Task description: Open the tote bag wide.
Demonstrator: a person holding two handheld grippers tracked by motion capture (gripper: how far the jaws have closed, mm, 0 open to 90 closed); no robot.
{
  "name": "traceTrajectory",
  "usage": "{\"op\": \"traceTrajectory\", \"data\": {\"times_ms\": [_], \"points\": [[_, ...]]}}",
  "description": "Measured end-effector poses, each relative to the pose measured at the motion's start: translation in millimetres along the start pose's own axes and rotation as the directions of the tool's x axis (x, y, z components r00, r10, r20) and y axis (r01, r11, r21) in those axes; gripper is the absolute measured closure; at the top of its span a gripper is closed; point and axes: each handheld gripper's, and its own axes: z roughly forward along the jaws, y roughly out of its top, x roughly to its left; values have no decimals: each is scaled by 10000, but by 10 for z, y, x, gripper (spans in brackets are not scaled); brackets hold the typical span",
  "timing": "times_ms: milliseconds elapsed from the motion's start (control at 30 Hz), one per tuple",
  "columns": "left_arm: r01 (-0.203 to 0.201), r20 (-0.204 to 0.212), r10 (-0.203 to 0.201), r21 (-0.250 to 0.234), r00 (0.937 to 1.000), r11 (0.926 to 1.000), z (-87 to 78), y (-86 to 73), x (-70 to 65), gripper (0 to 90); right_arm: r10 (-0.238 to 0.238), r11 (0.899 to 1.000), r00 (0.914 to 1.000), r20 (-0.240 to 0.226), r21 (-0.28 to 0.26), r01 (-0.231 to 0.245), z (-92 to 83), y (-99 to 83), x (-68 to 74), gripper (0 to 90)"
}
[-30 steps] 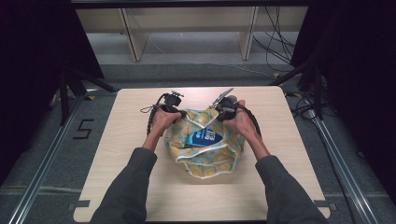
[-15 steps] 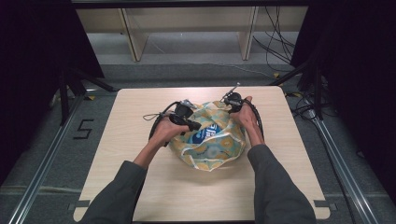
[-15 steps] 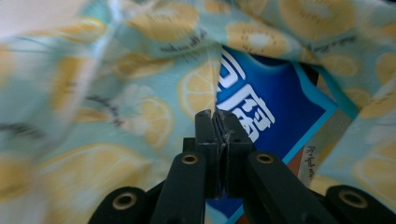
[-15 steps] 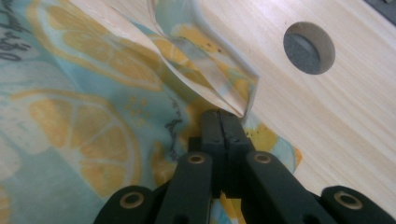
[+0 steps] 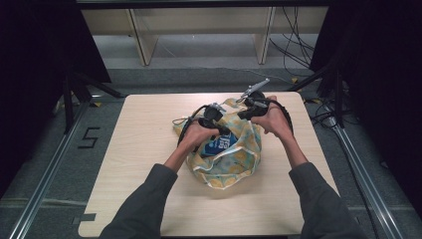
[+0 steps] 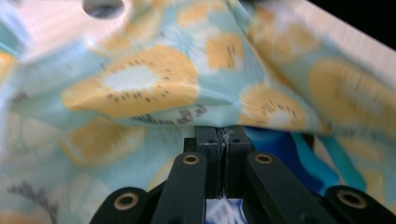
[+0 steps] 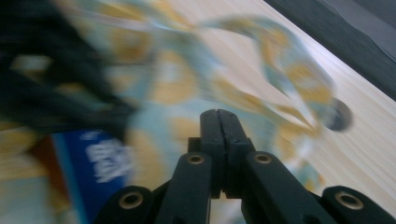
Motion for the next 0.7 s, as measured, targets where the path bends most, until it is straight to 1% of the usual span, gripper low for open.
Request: {"op": "traceTrajectory", "data": {"times_ms": [33,67,100,133,167,200,233,267,300,333,367,400,433,467,500,533,567,600,633,667,700], "points": [[-15,22,15,110,10000,9999,1,38,34,885,-532,9983,9985,-102,-255,529,-3,1,31,900],[70,54,-71,181,10000,9998,10,84,84,888,-453,9990,9986,-289,-10,453,-39,11,96,900],[1,8,-1,350,10000,9994,17,115,114,889,-971,9951,9935,-594,-258,957,-22,7,158,900],[-70,-40,72,498,10000,9987,21,134,132,889,-923,9956,9914,-923,-242,905,16,-4,218,900],[259,-212,-254,241,9995,9994,51,152,127,890,-1022,9947,9907,-902,40,1030,59,-14,260,900],[256,-204,-249,312,9995,9992,50,161,152,890,-1354,9878,9872,-848,655,1412,156,-32,300,900],[359,-296,-349,344,9990,9988,47,161,185,890,-1394,9845,9871,-790,959,1467,226,-48,319,900],[450,-313,-439,348,9985,9984,44,156,207,891,-1501,9786,9866,-647,1326,1576,345,-66,315,900],[607,-363,-597,292,9976,9977,34,133,237,891,-1502,9766,9870,-564,1472,1571,404,-70,298,900],[541,-453,-525,347,9976,9979,7,109,253,891,-1439,9759,9893,-233,1624,1457,492,-66,237,900],[569,-489,-550,389,9973,9976,-18,96,256,891,-1347,9744,9906,229,1847,1283,525,-54,141,900],[529,-436,-513,362,9977,9979,-43,80,266,891,-1257,9754,9909,472,1880,1148,545,-49,67,900],[434,-428,-418,383,9982,9983,-88,65,275,891,-929,9794,9933,681,1857,789,551,-46,1,900],[502,-402,-490,287,9980,9983,-116,54,265,890,-697,9808,9929,966,1885,506,559,-41,-100,900],[464,-253,-460,186,9986,9987,-164,39,235,890,-632,9807,9904,1230,1917,388,570,-40,-180,900],[543,-110,-542,11,9985,9985,-185,23,174,888,-440,9800,9849,1673,1989,100,602,-47,-294,900],[469,18,-470,51,9989,9989,-195,3,101,885,-417,9784,9811,1888,2066,18,634,-63,-387,900],[109,106,-112,313,9999,9995,-201,-25,31,879,-130,9754,9798,1998,2181,-315,661,-85,-451,900],[-492,300,468,857,9985,9951,-195,-68,-36,874,-69,9749,9761,2171,2187,-418,687,-109,-518,900],[-630,382,591,1121,9975,9917,-182,-96,-69,869,131,9724,9723,2335,2237,-668,708,-135,-561,900],[-635,467,578,1307,9972,9894,-154,-134,-90,867,144,9716,9713,2373,2263,-697,721,-149,-580,900]]}}
